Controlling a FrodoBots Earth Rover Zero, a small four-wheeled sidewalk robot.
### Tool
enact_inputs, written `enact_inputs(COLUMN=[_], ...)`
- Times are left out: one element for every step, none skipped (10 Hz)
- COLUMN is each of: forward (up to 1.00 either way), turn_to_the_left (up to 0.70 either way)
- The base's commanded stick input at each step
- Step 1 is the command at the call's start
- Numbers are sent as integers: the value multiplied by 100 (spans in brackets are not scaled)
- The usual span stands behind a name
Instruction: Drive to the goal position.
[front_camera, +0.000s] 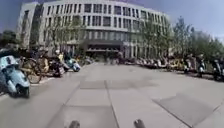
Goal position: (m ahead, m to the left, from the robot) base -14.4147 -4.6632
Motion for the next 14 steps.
enact_inputs(forward=[85,85,85,85,85,0,0,0,0,31,85,85,85,85], turn_to_the_left=[0,0,0,0,0,0,0,0,0,0,0,0,0,0])
